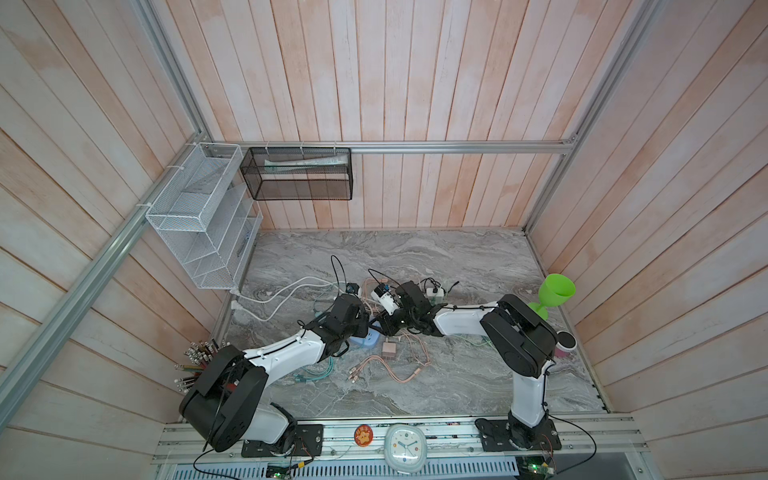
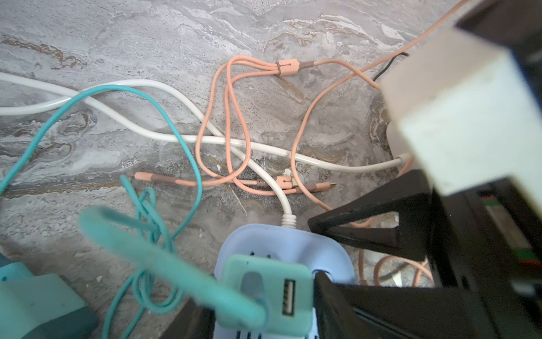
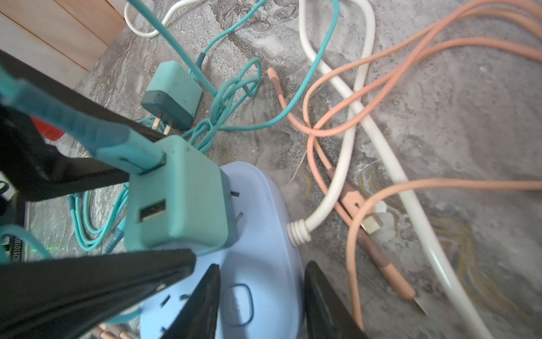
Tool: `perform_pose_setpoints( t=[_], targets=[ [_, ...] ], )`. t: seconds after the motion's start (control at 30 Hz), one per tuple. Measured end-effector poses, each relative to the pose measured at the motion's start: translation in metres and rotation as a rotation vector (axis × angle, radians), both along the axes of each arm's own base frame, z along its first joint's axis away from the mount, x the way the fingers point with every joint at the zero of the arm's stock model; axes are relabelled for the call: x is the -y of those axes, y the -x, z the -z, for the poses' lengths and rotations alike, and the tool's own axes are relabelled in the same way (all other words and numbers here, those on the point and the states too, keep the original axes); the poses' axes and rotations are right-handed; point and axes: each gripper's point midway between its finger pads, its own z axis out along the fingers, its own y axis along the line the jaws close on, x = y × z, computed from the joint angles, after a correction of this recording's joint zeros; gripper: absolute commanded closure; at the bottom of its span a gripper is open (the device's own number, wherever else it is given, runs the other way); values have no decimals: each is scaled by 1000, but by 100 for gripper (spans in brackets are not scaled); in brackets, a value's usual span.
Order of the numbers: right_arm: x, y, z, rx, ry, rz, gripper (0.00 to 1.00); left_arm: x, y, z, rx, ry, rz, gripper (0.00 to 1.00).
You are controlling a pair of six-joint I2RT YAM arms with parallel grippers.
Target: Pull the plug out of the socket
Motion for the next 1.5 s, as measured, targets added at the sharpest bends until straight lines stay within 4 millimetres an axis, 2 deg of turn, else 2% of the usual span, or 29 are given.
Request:
perform_pose_setpoints(
  t=[0.23,0.63,0.93,1.5],
  targets=[
    [0,0,0,-1,-1,0,57,-1,1,2,0,-3,-5,50],
    [0,-1,0,-11,-4,-5,57,-2,0,3,11,-2,-8,51],
    [-1,-2,0,-10,-5,-5,57,-4,0,2,23,-24,-10,63],
    [-7,-6,2,-65,-1,-42,62,-4,7,1,64,-113,-39,66]
  ],
)
